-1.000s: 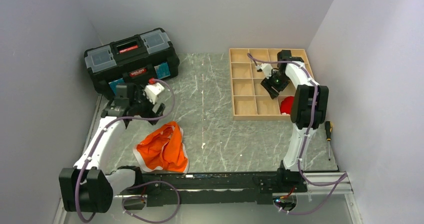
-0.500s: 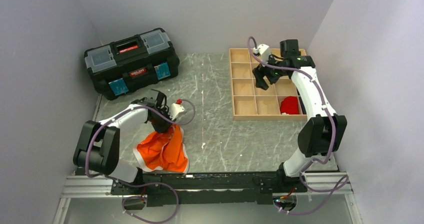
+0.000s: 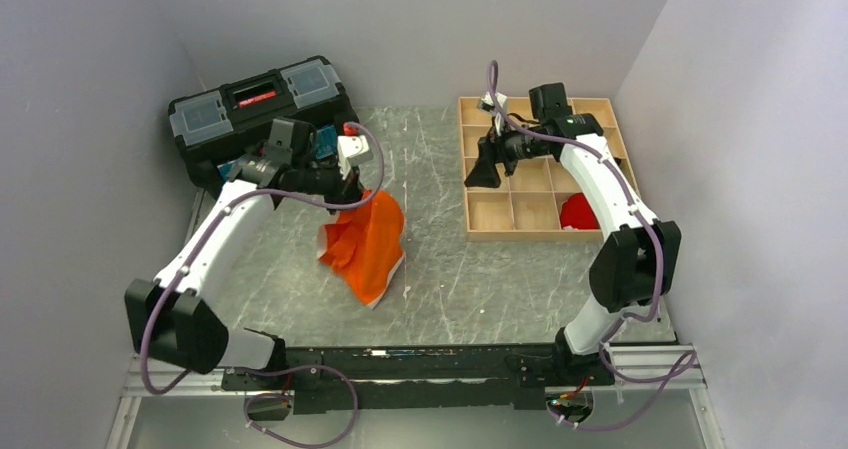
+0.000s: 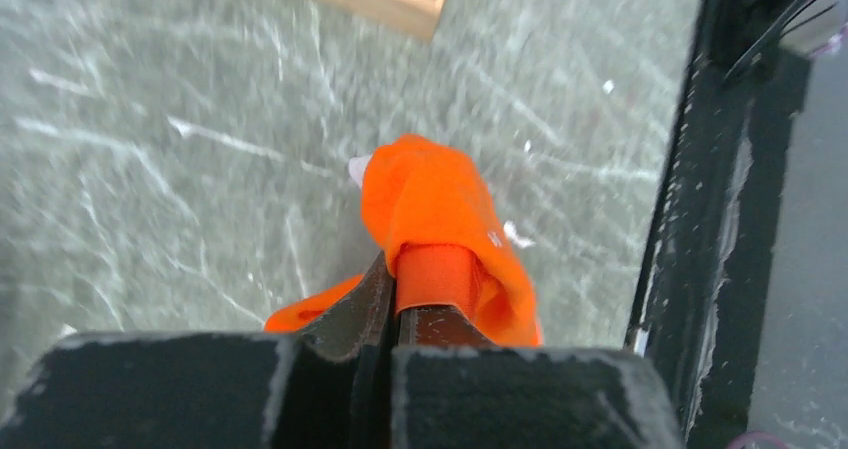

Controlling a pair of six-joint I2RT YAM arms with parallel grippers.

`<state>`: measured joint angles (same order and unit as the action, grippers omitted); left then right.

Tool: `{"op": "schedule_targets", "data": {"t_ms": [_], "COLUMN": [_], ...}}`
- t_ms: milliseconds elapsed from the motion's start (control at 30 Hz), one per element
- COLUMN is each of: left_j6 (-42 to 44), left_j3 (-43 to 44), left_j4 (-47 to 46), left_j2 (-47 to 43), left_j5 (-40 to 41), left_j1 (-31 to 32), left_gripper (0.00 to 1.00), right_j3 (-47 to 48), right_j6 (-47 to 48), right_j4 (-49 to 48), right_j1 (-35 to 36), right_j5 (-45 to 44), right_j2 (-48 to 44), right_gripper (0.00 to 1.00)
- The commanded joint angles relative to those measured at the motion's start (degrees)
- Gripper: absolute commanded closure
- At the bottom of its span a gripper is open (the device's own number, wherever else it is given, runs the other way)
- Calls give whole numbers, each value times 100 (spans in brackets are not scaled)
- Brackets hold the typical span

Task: Roll the underwear
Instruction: Pick up the underwear from the corner of the board, then place the underwear at the center of the board.

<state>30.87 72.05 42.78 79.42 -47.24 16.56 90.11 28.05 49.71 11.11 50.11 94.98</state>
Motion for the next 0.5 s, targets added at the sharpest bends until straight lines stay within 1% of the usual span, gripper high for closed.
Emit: {"op": "schedule_targets", "data": {"t_ms": [0, 133, 267, 333, 400, 467], "left_j6": [-377, -661, -597, -662, -589, -517], "left_j3": [496, 77, -566, -845, -907, -1010], "left_j4": [-102, -598, -892, -1066, -970, -923], "left_j2": [-592, -1118, -1522, -1549, -1479, -1412], "left_j5": [-964, -996, -956, -885, -893, -904], "left_j1": [10, 14, 6, 12, 13, 11], "left_gripper": [94, 91, 84, 80, 76, 73], "right_j3": [607, 471, 126, 179, 313, 290], "right_j6": [-145, -125, -197, -167, 35, 97], "right_j4": [-25, -152, -340, -209, 56, 96], "right_j1": [275, 567, 863, 1070, 1319, 1473], "right_j5": [1079, 1171, 1640, 1909, 1804, 1754], "right_j2": [313, 342, 461, 679, 925, 1178], "right_gripper": [22, 21, 20, 20, 20, 20]}}
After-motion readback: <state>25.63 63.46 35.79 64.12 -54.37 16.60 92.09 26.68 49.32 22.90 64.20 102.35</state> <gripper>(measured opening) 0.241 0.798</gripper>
